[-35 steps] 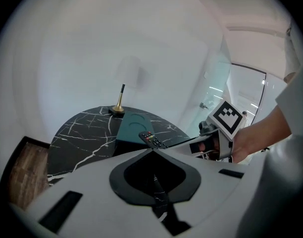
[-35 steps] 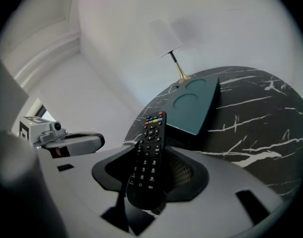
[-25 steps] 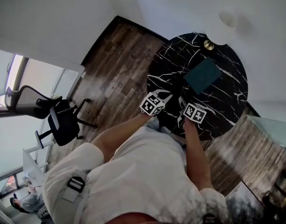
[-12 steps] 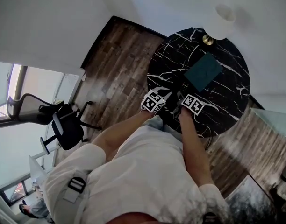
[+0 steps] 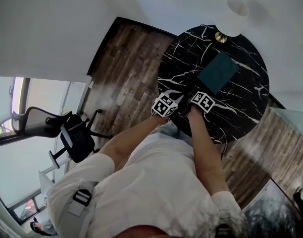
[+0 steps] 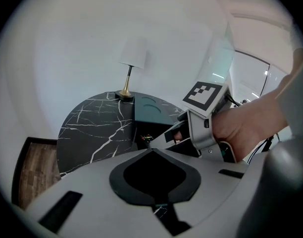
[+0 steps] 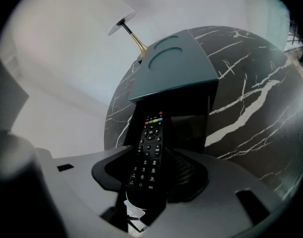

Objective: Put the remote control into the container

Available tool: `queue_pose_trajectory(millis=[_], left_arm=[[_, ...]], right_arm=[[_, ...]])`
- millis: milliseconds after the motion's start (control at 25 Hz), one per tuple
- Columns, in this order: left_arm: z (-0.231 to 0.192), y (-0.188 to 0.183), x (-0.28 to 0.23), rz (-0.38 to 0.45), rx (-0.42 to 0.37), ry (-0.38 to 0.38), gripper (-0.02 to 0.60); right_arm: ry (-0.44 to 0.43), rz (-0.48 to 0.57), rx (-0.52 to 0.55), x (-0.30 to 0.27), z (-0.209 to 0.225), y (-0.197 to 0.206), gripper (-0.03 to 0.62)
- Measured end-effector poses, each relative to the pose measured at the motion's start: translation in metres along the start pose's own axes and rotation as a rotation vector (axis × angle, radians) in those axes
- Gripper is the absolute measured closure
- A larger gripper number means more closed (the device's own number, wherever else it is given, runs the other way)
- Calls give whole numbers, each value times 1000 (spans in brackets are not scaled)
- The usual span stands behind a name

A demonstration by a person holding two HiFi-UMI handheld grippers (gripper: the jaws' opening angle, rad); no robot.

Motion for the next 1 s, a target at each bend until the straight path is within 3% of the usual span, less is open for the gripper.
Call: queue_pose_trajectory(millis=[600,1000], left_arm=[[-12,2,-4,-21,12,-8,575],[-16,3,1,-15,16,-24,575]], right_arm=[[151,-86,56,-17,-4,3,404],[165,-132,41,-26,-4,2,404]])
Point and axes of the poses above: the fingertips, and each gripper's own axes: x backward along the fingers, z to its right, y out of its underside, the point moved 5 cm from there along x, backward along the fingers, and after that the axes turned 7 degrees about z, right-handed, at the moved point
